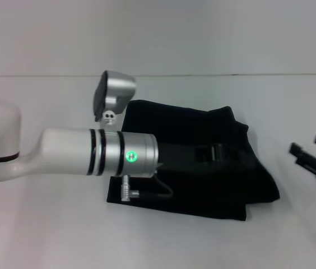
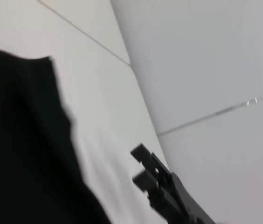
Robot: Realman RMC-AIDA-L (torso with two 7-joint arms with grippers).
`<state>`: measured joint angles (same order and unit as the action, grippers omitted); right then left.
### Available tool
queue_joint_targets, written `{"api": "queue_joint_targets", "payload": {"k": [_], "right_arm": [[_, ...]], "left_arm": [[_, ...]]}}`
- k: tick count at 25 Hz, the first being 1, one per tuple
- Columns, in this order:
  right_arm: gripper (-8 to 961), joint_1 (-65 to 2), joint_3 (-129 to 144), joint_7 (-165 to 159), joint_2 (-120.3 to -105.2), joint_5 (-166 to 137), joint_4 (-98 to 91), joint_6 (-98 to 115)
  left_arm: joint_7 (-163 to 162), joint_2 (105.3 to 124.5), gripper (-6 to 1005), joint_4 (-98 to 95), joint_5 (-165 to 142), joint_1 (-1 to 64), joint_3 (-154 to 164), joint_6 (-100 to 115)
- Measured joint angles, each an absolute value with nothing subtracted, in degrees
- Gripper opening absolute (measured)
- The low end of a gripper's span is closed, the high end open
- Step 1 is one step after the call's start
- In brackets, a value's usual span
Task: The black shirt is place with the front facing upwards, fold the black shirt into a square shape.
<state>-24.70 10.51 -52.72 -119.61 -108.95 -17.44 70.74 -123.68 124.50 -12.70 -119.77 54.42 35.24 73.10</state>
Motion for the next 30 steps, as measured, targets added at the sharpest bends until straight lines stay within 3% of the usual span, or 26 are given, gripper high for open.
{"api": "queue_joint_targets", "payload": {"k": [9, 12, 17, 23, 25, 30], "right_arm": [[823, -24.33, 7.03, -54.96, -119.53, -108.67, -17.65, 71.04], [823, -25.69, 8.62, -64.00, -119.04, -110.36, -20.42, 72.83], [823, -30.58, 18.68, -91.11, -117.35, -118.54, -32.49, 75.51], [822, -37.09, 34.38, -118.99, -114.59, -127.96, -46.11, 80.79], [822, -39.52, 39.31, -127.69, -114.07, -132.26, -48.83, 81.28], [823, -46.64, 47.29, -141.66, -115.33, -143.74, -52.94, 83.00]], "left_arm": [[-119.30, 124.23, 369, -12.31, -119.15, 55.97, 35.48, 78.56], [-112.85, 124.02, 432, -17.58, -116.21, 52.23, 35.33, 85.03], [-100.10, 123.47, 669, -26.33, -112.51, 43.37, 35.50, 92.46], [-86.11, 121.45, 811, -29.56, -112.22, 35.01, 35.77, 94.94], [-80.79, 120.91, 809, -29.40, -112.16, 32.75, 35.36, 95.31], [-70.60, 120.51, 807, -29.39, -109.93, 27.18, 34.17, 97.33]]}}
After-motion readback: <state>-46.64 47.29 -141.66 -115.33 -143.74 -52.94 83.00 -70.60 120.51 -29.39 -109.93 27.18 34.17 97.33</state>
